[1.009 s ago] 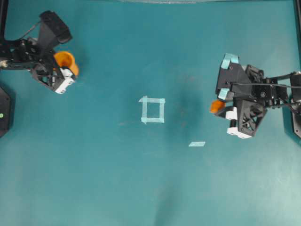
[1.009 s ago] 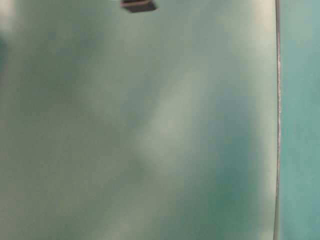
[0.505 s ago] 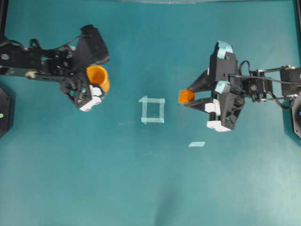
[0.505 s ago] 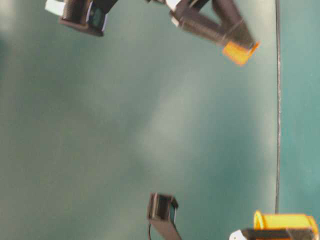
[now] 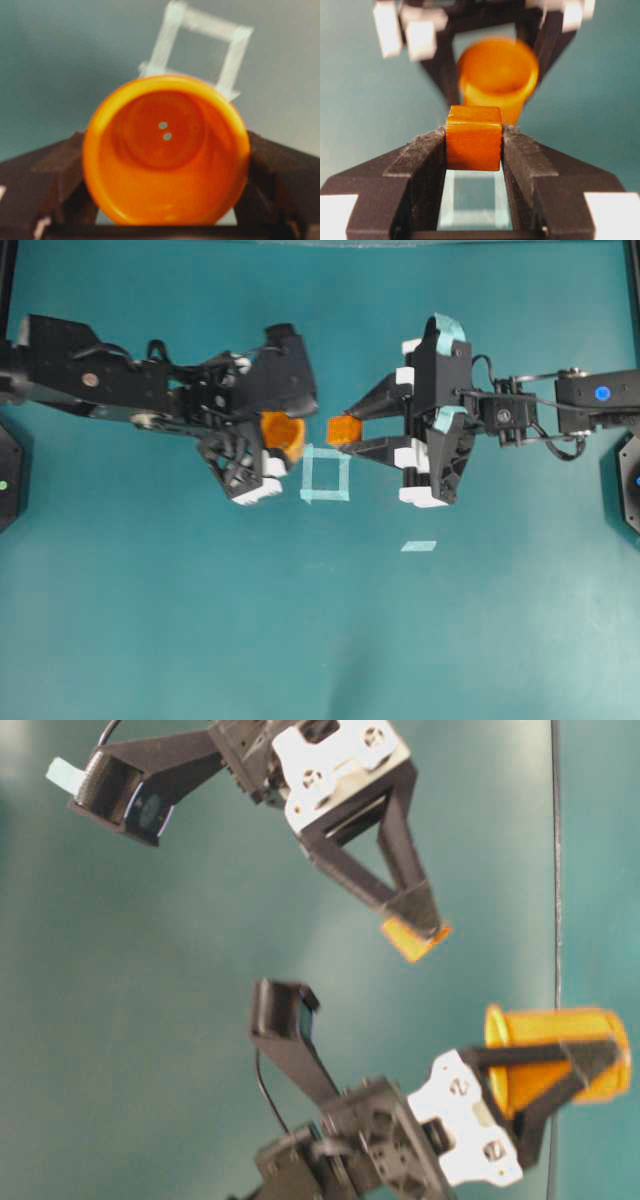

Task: Hold the block with right arm and the cup with left arm, then put the block into the cup.

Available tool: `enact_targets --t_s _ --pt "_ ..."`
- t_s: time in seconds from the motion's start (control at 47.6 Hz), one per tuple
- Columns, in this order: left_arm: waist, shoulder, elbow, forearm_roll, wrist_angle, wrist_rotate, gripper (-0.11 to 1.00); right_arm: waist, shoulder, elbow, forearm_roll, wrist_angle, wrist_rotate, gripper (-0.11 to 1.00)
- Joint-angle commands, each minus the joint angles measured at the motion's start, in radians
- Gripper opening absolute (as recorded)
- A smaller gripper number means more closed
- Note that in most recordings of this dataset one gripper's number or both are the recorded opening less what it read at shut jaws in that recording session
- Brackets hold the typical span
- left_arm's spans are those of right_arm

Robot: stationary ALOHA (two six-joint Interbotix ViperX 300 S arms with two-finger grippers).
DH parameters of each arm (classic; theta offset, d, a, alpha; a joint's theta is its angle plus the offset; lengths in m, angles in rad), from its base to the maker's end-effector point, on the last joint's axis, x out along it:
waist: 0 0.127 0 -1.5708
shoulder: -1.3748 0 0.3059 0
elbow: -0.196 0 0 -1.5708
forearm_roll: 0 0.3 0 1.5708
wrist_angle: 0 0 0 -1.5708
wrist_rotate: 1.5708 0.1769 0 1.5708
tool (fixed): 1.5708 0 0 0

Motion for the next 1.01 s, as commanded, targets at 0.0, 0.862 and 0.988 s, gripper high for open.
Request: enact_targets --t_s 0.0,0.862,0.988 --pt "-0.021 0.005 -0.066 -0.002 -0.003 0.017 0.68 -0.008 -0.012 -0.028 -0.005 -0.051 -0.002 0.41" --pt "-0.038 0.081 -0.218 -0.002 -0.003 0.089 0.68 -0.012 -0.008 -0.025 -0.002 -0.078 0.006 0.42" --pt "-0.038 0.081 -0.218 -0.002 -0.003 0.089 0.68 -0.014 -0.008 -0.023 0.000 -0.075 0.008 0.49"
